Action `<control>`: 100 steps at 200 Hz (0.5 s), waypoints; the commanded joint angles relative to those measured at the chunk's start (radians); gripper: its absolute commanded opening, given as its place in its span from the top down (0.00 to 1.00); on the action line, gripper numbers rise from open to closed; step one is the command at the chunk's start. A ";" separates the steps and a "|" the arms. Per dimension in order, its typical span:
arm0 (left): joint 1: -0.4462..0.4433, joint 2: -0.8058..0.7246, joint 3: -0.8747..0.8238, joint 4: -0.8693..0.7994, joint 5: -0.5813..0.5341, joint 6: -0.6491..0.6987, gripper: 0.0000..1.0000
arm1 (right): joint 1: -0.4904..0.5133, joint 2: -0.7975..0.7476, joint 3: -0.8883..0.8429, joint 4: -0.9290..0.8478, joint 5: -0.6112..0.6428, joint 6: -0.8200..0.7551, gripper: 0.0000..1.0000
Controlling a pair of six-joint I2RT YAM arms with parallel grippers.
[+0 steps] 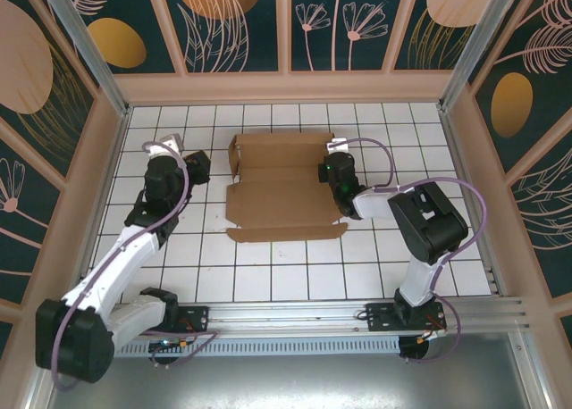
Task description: Fold the paper box
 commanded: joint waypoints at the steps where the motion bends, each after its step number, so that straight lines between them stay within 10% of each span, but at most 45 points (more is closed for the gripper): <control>1: 0.011 0.154 0.021 -0.063 -0.001 0.005 0.79 | 0.005 0.060 -0.023 -0.185 -0.011 -0.006 1.00; 40: -0.001 0.343 0.058 0.018 0.211 0.048 0.70 | 0.005 0.053 -0.028 -0.185 -0.012 -0.004 1.00; 100: -0.082 0.396 0.084 0.087 0.237 0.173 0.54 | 0.005 0.048 -0.030 -0.185 -0.017 -0.001 1.00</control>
